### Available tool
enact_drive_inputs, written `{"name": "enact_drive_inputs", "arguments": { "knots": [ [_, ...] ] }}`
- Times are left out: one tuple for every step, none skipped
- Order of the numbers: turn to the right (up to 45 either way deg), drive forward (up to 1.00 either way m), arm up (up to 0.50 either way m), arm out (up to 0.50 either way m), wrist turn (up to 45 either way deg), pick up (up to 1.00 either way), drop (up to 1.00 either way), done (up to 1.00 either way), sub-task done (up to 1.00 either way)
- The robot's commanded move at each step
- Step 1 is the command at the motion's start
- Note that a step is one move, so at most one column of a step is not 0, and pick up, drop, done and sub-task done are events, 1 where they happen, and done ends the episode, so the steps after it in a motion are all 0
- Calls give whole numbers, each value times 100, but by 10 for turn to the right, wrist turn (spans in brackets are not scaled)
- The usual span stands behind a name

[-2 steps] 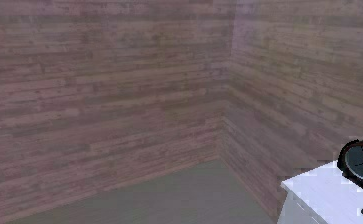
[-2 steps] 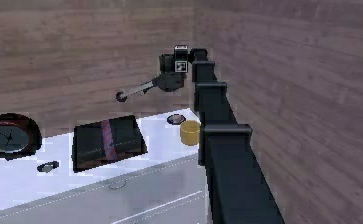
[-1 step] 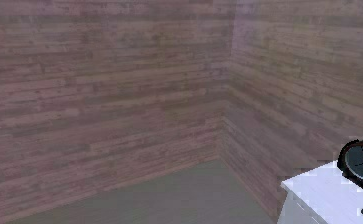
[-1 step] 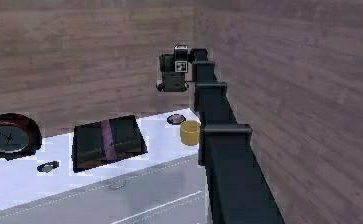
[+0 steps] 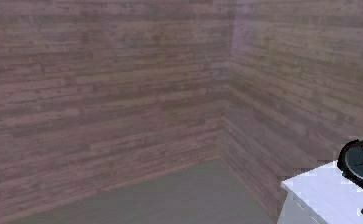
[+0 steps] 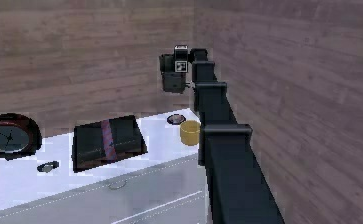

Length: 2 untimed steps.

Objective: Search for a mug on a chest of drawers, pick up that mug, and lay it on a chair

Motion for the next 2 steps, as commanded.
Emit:
{"name": "enact_drive_inputs", "arguments": {
  "knots": [
    [0, 0, -28, 0, 0, 0, 0, 0, 0],
    [0, 0, 0, 0, 0, 100, 0, 0, 0]
  ]
}}
